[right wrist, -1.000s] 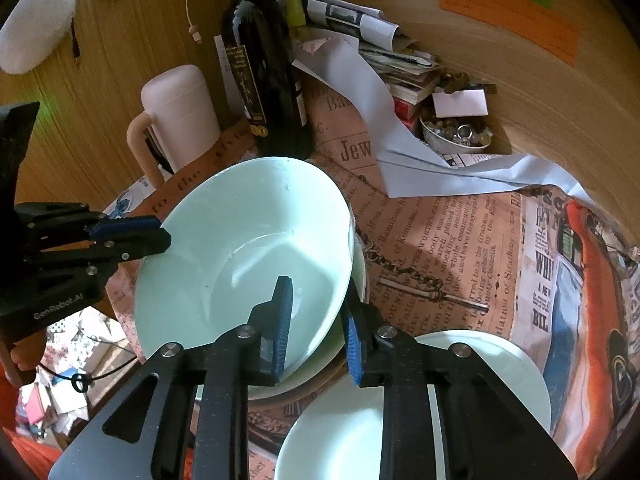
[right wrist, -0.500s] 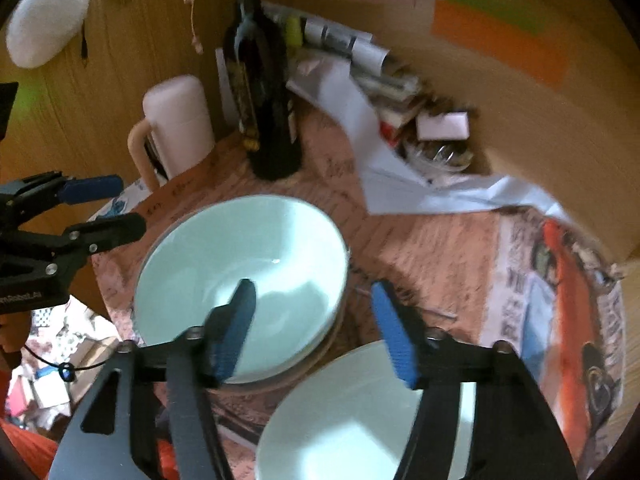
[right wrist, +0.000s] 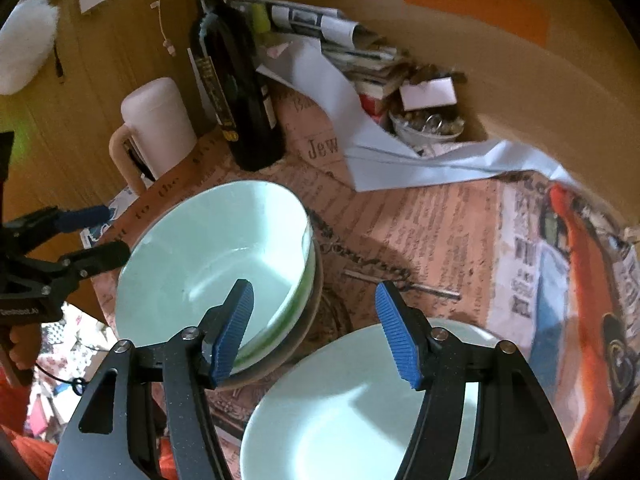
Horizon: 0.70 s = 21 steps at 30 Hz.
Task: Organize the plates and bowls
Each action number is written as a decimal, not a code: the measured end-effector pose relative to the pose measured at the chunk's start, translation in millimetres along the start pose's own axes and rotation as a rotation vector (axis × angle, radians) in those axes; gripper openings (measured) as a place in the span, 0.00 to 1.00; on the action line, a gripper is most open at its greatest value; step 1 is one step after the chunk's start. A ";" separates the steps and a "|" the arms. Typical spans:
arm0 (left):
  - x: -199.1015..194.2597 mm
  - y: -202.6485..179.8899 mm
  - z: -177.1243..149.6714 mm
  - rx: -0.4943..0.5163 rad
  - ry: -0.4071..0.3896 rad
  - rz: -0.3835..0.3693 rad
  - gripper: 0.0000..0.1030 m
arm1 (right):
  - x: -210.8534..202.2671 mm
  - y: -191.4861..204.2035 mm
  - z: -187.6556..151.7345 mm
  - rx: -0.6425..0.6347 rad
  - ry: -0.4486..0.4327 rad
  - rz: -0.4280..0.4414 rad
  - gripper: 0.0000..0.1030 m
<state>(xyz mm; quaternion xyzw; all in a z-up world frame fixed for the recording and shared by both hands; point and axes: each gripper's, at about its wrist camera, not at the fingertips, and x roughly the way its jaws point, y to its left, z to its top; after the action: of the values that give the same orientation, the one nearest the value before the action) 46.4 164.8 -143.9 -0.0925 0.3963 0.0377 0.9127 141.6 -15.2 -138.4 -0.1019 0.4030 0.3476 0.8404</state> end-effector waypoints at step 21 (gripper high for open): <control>37.1 -6.0 -6.1 -0.027 0.105 -0.139 0.62 | 38.1 0.0 -0.6 0.067 0.137 0.182 0.50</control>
<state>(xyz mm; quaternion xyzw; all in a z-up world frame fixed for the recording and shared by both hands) 68.3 157.6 -174.3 -0.1338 0.4358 -0.0252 0.8897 157.8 3.6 -167.3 -0.0602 0.4785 0.4011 0.7788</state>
